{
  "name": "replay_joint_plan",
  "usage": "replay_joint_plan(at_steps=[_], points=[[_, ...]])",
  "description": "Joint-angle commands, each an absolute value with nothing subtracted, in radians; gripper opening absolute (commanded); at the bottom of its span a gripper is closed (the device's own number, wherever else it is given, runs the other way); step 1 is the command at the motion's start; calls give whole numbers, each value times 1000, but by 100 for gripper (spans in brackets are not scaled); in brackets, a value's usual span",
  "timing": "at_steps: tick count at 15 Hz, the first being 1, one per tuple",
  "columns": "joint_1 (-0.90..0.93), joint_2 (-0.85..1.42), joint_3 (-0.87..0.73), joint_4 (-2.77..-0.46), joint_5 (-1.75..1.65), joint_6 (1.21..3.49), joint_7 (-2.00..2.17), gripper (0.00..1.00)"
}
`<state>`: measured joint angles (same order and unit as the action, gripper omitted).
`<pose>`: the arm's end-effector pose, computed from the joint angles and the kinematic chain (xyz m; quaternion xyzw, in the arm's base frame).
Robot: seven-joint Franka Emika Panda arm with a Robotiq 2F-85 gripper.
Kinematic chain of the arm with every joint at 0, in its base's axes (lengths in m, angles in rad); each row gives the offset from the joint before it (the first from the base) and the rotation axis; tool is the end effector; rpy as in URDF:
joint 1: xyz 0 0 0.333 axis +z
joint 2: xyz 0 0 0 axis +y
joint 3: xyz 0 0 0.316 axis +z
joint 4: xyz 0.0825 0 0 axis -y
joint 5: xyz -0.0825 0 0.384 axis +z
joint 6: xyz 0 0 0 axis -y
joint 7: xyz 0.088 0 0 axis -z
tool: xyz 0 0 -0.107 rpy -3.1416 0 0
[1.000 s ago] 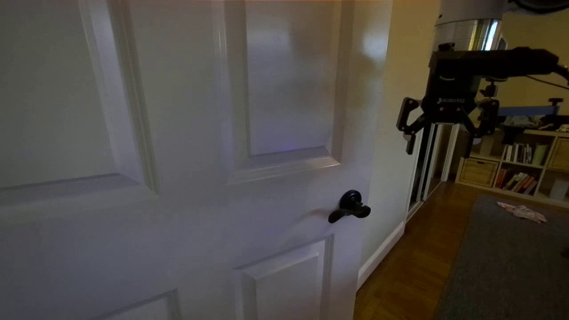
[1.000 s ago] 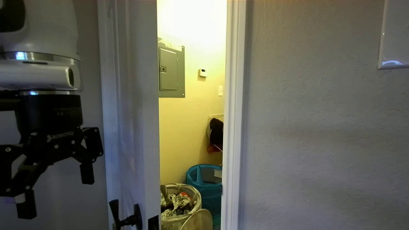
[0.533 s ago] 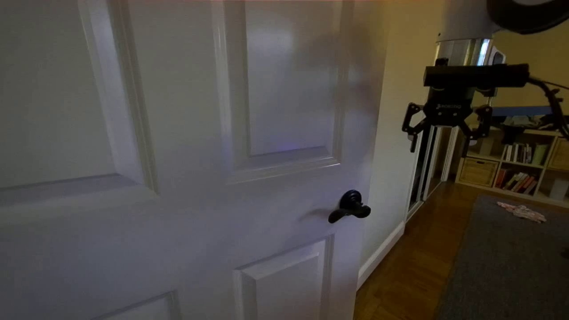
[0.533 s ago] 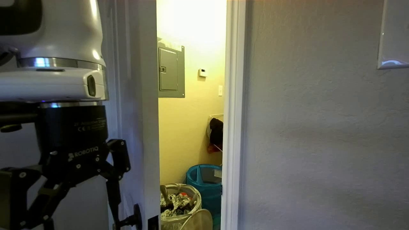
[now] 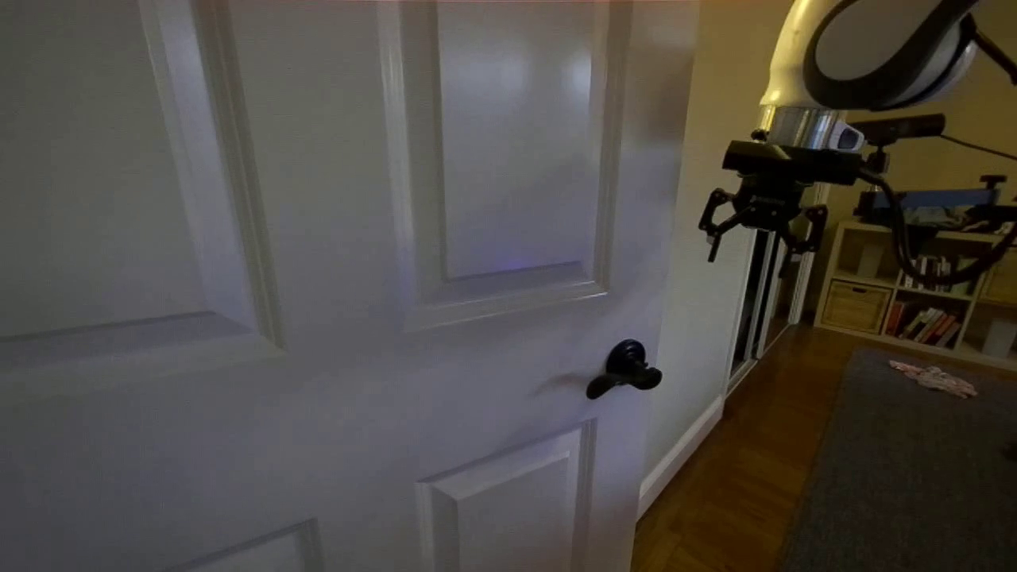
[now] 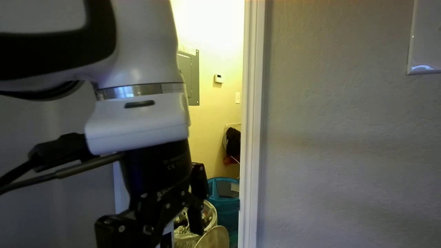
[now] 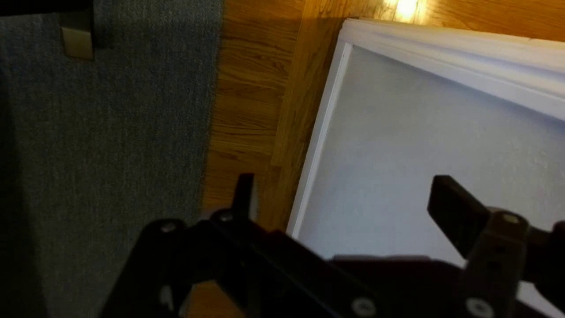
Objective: Open the door
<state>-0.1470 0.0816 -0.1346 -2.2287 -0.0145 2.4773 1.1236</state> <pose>0.5302 -0.1529 0.3529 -0.7643 0.6393 -0.0807 0.0248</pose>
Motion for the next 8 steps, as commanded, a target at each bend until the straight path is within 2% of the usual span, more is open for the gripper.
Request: replay_joint_plan(at_steps=[1,8], points=[[-157,201,-145,-2094,112,2519,991,100],[-207,368,-38,-1827,533,2482,512,100]])
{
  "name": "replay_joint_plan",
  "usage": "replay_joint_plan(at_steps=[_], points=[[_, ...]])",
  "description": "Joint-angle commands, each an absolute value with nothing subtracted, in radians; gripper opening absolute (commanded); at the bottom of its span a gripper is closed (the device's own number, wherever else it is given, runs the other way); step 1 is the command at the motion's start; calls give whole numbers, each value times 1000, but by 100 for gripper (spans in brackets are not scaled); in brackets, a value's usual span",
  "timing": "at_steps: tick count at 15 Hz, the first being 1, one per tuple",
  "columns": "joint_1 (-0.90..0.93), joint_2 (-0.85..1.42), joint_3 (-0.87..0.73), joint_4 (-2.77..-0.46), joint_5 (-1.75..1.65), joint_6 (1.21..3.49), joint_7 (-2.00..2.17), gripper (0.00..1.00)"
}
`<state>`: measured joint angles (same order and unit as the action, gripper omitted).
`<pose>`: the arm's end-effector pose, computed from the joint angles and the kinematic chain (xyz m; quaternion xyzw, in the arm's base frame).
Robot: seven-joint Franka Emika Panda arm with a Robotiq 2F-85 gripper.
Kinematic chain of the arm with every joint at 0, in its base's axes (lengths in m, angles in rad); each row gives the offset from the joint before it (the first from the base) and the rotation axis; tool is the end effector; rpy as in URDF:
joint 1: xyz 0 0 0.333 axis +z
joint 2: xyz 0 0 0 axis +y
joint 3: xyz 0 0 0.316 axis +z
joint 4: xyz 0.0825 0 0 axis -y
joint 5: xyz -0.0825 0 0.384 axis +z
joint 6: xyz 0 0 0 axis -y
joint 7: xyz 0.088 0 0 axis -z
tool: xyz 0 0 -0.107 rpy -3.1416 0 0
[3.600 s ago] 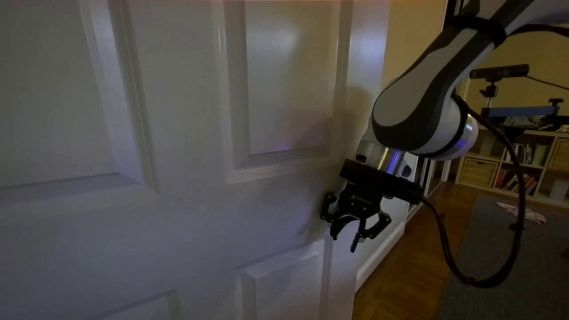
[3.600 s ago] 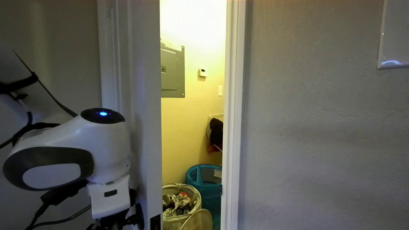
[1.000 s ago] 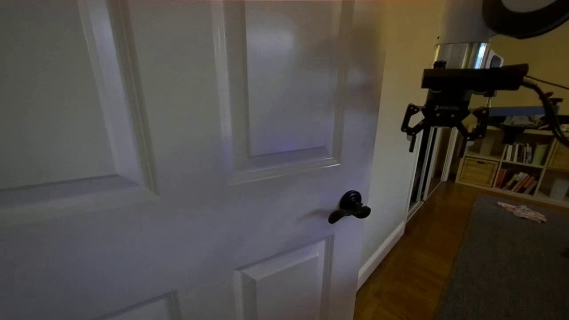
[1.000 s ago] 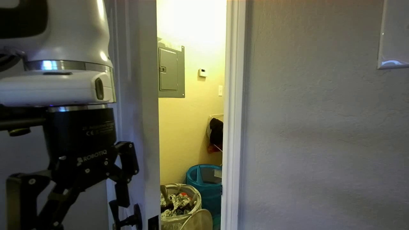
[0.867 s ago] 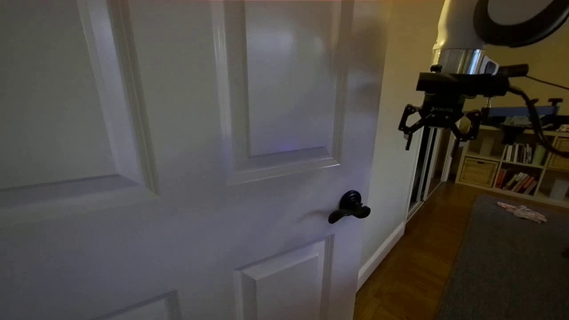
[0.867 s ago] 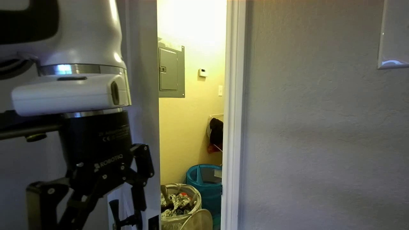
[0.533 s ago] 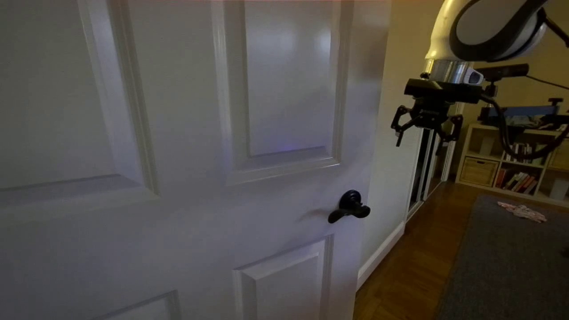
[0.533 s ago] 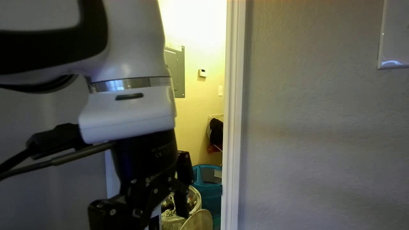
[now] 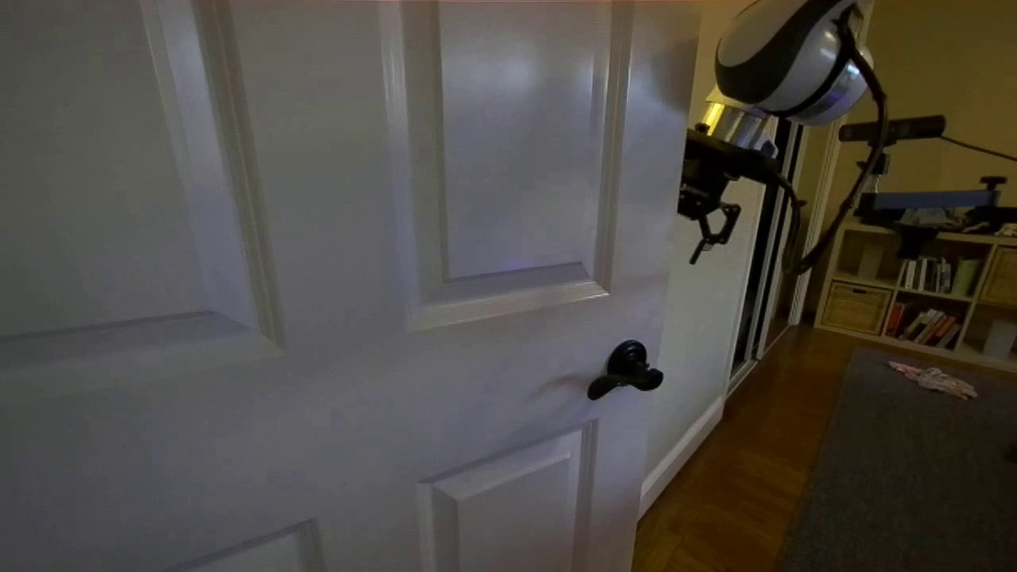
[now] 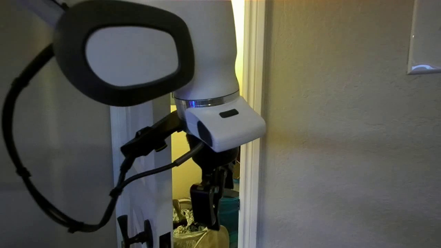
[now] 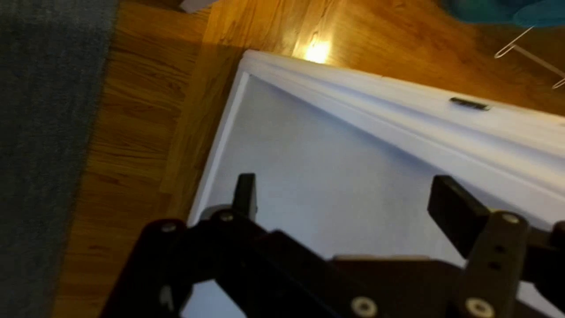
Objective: Open the door
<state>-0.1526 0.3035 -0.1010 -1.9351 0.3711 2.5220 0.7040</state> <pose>0.6194 -0.1602 0.3593 -0.8059 0.5638 -0.1124 0.1417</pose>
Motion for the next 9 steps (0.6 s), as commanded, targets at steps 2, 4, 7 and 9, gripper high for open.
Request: replay_joint_plan(at_steps=[2,4,7,9], points=[[-231,404,-7,-1773,650,2430,362,100],[-248,422,-6,-1756,706,2364,255,100],[-260,436,-23,-1753,745,2269,145,100],[-275,438,-22,-1761,783,2229,61,100]])
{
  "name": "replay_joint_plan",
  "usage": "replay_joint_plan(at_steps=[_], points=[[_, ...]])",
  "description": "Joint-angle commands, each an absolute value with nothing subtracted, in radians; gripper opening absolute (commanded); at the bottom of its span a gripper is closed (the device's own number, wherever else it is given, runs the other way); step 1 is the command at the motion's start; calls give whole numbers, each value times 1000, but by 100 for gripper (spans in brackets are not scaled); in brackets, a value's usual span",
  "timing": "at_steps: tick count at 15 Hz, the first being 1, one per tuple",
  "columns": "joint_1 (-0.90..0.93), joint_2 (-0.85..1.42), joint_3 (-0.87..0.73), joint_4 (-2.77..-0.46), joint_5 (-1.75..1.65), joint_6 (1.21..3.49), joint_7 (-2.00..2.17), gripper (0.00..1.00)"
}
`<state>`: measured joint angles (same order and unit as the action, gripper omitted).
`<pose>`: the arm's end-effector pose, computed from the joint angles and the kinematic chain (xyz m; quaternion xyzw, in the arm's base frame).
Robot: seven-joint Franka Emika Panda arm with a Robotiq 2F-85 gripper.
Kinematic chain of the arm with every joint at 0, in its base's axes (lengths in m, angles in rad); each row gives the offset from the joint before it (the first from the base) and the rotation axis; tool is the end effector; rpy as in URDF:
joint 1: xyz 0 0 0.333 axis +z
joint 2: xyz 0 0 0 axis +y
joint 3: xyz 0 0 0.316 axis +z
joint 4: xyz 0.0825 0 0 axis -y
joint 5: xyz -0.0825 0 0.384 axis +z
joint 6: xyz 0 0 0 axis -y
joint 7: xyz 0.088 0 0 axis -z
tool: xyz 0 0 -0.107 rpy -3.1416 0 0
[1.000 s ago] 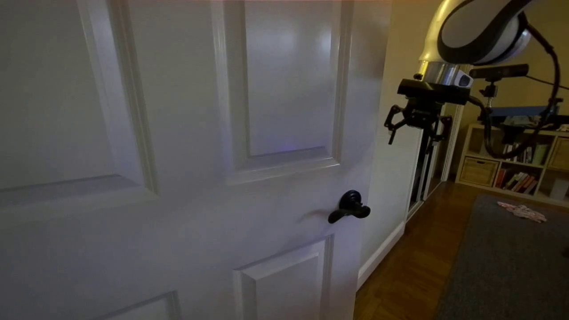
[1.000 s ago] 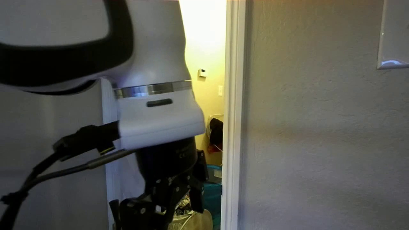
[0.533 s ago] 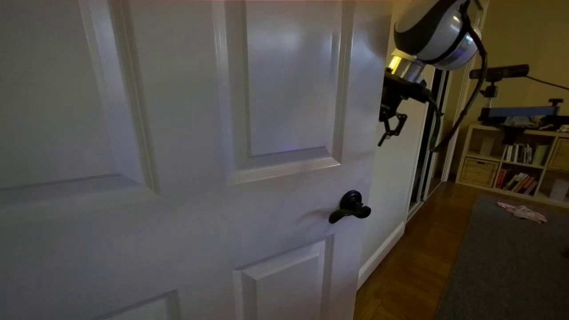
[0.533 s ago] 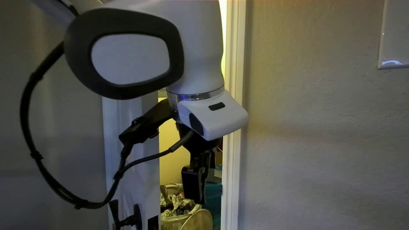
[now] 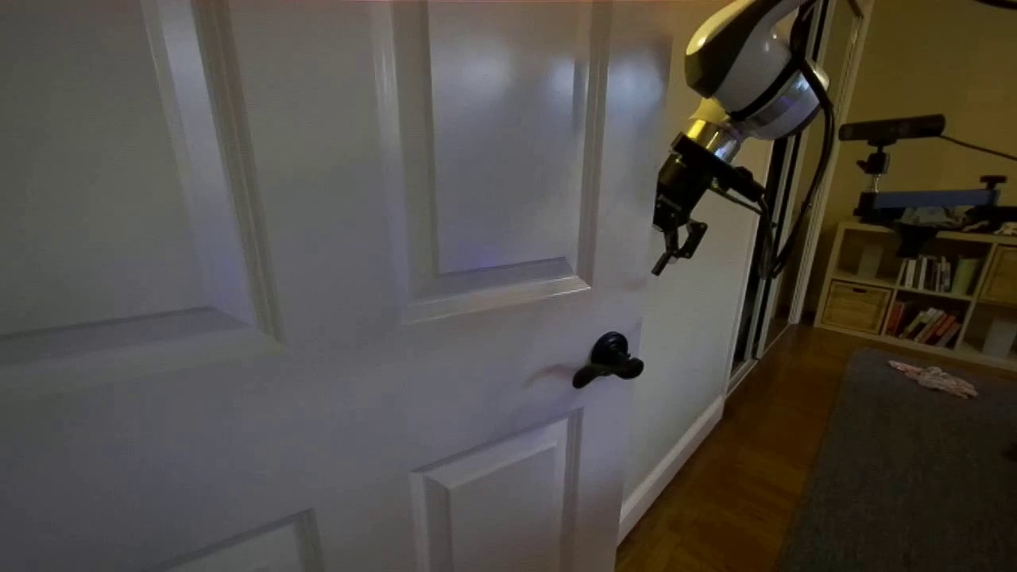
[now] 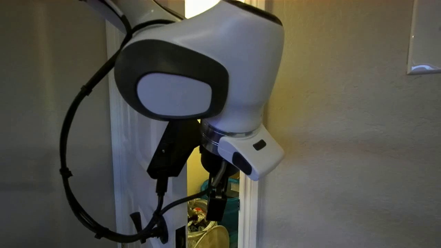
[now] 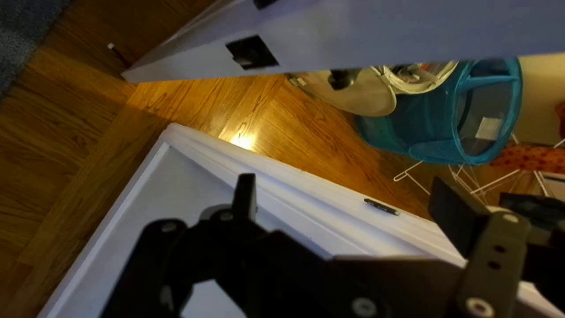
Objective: Open the door
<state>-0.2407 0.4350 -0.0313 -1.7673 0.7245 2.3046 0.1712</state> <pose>0.6477 -0.1645 0.3313 -0.8643 0.4221 -0.0625 0.2661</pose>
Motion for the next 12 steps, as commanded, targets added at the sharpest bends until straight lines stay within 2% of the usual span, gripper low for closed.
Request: replay_joint_plan(at_steps=[1,8,12], points=[[-283,438,-20,-1768,810,2215,12,100],[-308,479,-8,-1768,1113,2136,-330,100],[-292,483,-37,-1782,1157,2087,-390,100]])
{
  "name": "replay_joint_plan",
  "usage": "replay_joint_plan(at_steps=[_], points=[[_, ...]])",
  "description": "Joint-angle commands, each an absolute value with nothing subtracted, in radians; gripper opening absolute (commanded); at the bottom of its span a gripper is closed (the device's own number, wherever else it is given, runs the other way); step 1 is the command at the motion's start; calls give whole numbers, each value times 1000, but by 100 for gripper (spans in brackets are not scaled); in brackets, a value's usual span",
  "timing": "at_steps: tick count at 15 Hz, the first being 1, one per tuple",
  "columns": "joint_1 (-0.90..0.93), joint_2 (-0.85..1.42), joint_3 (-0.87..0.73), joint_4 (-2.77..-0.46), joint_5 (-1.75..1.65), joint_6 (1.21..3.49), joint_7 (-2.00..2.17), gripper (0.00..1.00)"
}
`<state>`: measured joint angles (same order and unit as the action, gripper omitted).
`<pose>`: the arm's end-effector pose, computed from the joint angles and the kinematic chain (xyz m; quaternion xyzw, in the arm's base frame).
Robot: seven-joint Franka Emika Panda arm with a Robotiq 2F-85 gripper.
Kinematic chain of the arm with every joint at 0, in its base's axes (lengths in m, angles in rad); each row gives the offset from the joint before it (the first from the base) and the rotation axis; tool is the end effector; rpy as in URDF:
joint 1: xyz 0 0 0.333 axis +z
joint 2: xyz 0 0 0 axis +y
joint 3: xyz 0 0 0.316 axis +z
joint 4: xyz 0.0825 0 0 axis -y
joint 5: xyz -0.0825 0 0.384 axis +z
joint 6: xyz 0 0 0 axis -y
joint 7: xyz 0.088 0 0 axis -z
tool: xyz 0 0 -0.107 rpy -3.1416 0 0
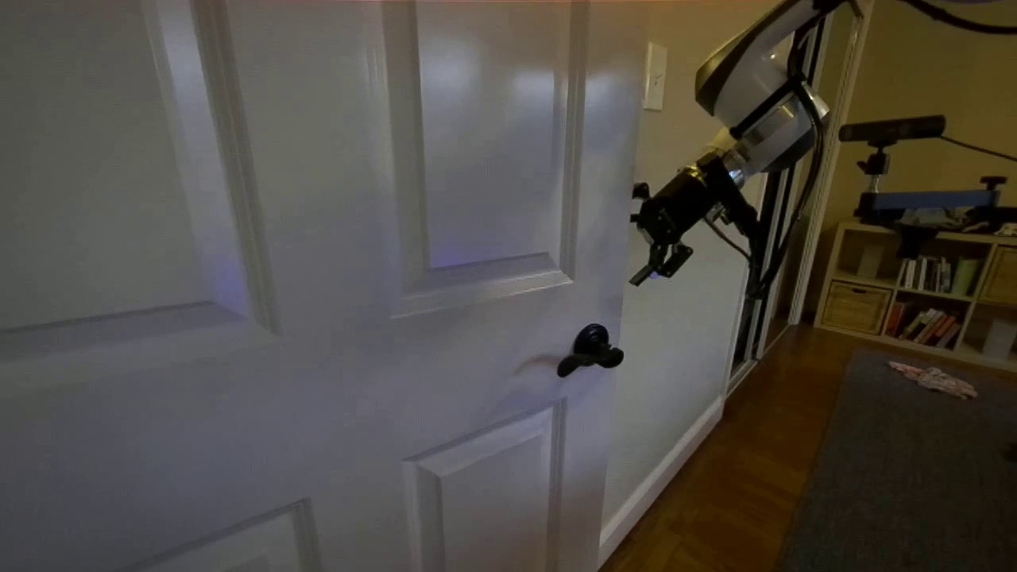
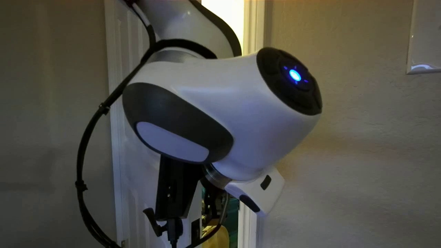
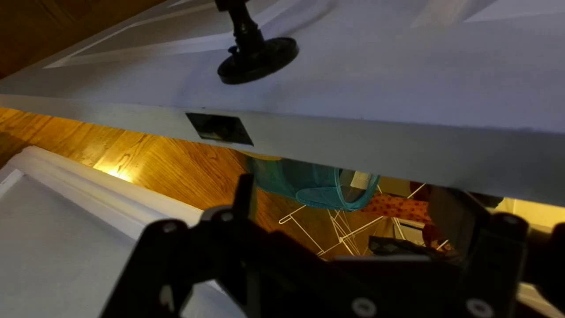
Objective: Open the door
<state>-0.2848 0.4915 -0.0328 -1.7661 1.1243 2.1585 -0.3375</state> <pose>0.6413 -0.1705 0.2951 -0.8521 0.3073 -0.0977 0.4123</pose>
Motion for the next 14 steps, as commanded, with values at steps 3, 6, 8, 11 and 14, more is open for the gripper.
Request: replay_joint_plan(at_steps=[3,6,8,11,14], points=[[-282,470,-54,-1802,1137,2051,-388,100],[-266,454,-69,-1834,1089,2017,-364,100],[-258,439,-75,-1862,1060,2006,-358,100],[-248,415,-80,-1903,1021,2003,-357,100],[-240,388,-80,-1946,981,2006,-351,100]])
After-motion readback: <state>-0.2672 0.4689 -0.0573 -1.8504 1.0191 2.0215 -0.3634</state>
